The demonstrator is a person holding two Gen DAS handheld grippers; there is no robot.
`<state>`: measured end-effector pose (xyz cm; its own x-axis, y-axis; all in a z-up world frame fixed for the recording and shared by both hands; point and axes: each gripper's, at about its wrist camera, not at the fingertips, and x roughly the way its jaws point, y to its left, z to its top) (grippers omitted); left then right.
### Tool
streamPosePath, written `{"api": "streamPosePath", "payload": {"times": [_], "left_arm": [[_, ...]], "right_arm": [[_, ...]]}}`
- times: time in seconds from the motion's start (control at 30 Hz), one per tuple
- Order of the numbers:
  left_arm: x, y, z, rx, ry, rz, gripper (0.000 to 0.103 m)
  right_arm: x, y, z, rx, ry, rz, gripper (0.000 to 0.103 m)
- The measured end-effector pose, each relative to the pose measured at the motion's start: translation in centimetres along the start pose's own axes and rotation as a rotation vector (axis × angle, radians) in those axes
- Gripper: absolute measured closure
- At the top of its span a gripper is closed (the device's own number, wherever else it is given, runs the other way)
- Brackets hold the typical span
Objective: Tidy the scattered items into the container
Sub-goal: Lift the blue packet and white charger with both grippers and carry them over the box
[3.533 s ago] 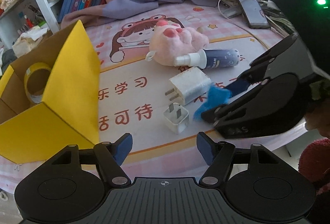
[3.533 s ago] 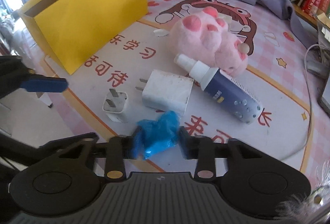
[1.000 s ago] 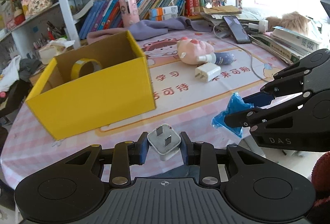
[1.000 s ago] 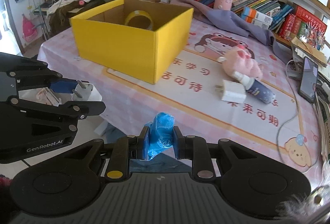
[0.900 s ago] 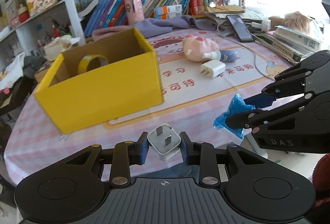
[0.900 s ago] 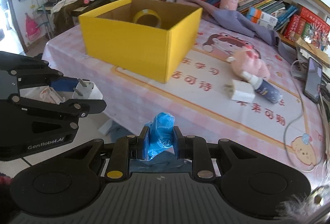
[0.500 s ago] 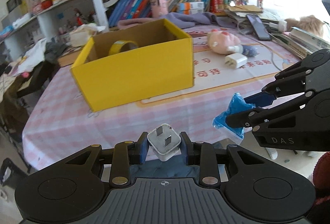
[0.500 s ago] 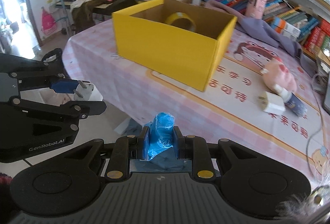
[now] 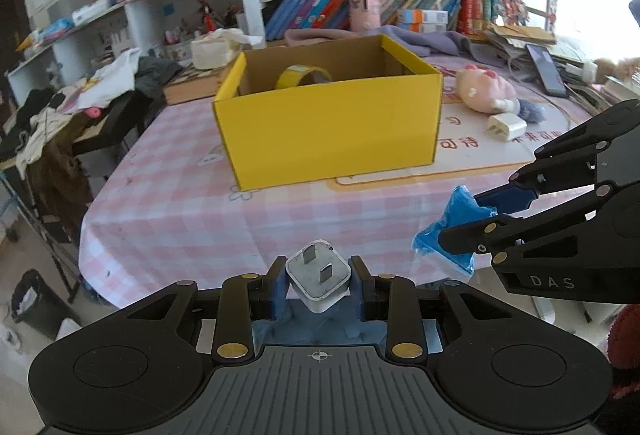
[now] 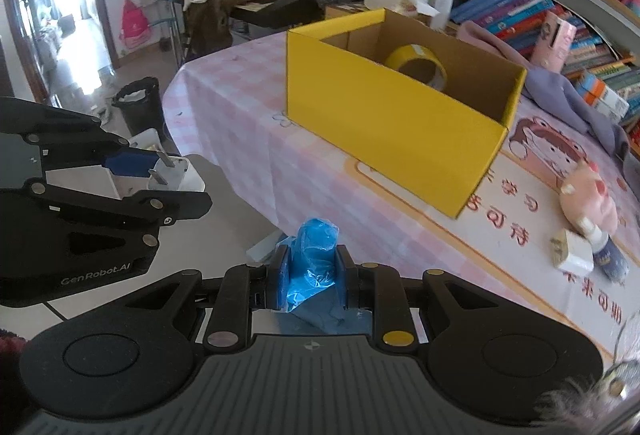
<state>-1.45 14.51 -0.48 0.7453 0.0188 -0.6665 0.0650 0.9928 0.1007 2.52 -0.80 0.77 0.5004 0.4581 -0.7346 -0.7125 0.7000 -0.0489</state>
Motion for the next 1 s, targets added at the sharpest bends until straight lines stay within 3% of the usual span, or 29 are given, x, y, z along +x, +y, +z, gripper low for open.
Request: {"api": "streamPosePath", "payload": {"times": [0.2,0.37,0.7,0.87,1.0], "left_arm": [[0.3,0.6,1.2,-0.028,-0.035,0.011,0.073],[0.1,0.8,3.6,-0.029,-0.113,0.021,0.073],[2.1,1.8,11.5,-0.023,-0.237,0.013,0.073],[3.9,1.7,14.8,-0.003,-0.261,0.031,0.073],[6.3,1.7,16.6,0.009,-0.229,0.030,0.073]], "right_arm": [[0.0,-0.4,1.1,-0.037,-0.035,-0.015,0.082],[-0.9,-2.4,3.2,-0.040,-0.120,-0.048,0.082],[-1.6,-7.6,9.8,-0.058,-0.295,-0.079,0.082],[0.3,-10.6,12.7,-0.069,-0.308,-0.083,0.082],[2.8,-13.1,14.5,-0.062,-0.272,-0.072,0.082]]}}
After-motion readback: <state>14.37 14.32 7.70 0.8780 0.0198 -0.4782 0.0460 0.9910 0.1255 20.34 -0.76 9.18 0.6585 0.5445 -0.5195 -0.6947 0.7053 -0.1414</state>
